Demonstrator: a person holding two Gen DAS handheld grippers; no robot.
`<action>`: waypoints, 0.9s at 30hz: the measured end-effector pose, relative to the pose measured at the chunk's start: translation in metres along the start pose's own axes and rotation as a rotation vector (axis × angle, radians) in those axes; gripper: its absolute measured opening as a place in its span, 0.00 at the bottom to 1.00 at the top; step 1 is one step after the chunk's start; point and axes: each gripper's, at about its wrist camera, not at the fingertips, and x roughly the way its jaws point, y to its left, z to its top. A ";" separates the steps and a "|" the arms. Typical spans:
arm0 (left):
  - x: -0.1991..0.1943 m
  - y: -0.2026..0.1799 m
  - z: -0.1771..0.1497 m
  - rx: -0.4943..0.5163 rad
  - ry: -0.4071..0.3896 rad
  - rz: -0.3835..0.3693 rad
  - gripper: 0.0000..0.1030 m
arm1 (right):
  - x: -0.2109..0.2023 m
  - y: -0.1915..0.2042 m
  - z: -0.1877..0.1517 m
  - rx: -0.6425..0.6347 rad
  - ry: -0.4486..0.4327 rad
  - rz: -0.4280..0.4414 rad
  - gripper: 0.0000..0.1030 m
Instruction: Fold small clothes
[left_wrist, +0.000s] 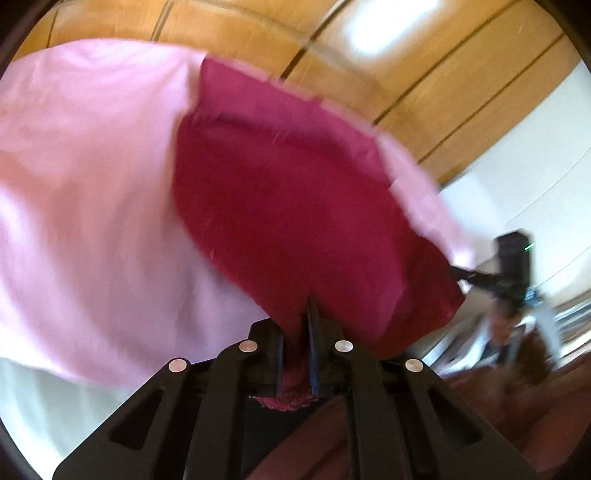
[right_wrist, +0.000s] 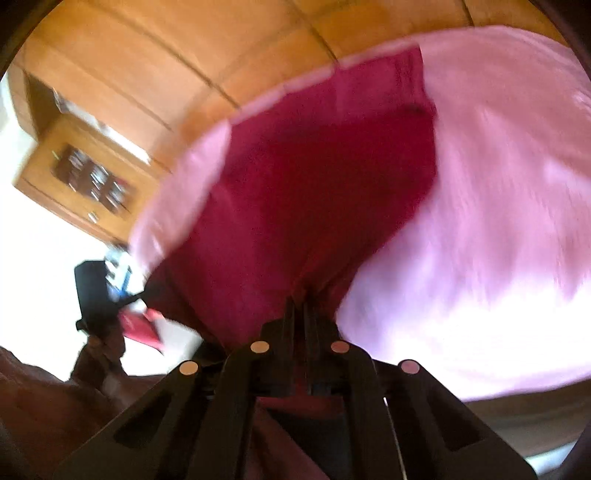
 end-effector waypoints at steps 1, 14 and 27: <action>-0.003 -0.003 0.009 -0.002 -0.031 -0.026 0.09 | -0.002 0.001 0.008 0.006 -0.024 0.008 0.03; 0.013 0.008 0.071 -0.008 -0.111 -0.072 0.09 | -0.010 -0.027 0.040 0.056 -0.119 -0.186 0.03; 0.078 0.077 0.139 -0.300 -0.097 0.025 0.13 | 0.017 -0.054 0.144 0.130 -0.232 -0.208 0.47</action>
